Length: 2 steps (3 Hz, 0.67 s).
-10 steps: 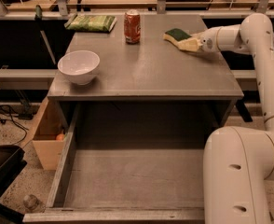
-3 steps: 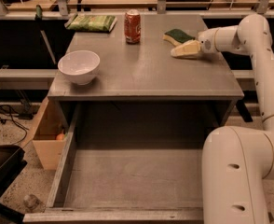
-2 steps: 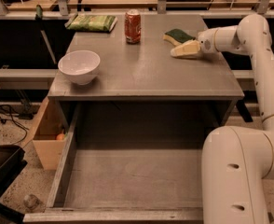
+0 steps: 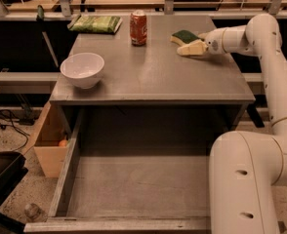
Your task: Place sponge into top drawer
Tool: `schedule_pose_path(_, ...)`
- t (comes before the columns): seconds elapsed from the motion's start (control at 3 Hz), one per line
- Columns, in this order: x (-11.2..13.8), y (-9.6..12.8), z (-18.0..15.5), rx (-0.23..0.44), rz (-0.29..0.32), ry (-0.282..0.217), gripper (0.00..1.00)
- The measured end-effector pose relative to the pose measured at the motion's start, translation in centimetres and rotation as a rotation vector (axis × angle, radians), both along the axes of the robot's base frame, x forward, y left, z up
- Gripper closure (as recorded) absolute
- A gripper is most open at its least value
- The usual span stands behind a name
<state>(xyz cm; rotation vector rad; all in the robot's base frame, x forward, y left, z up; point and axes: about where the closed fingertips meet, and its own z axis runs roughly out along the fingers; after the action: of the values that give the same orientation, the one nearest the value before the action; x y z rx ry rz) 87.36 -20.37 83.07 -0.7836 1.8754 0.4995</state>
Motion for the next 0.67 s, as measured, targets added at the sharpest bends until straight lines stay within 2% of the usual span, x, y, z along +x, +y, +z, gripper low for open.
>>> schedule_pose_path(0.33, 0.18, 0.19, -0.18, -0.005, 0.000, -0.001, 0.72)
schedule_pose_path(0.67, 0.18, 0.19, -0.05, -0.005, 0.000, -0.001, 0.95)
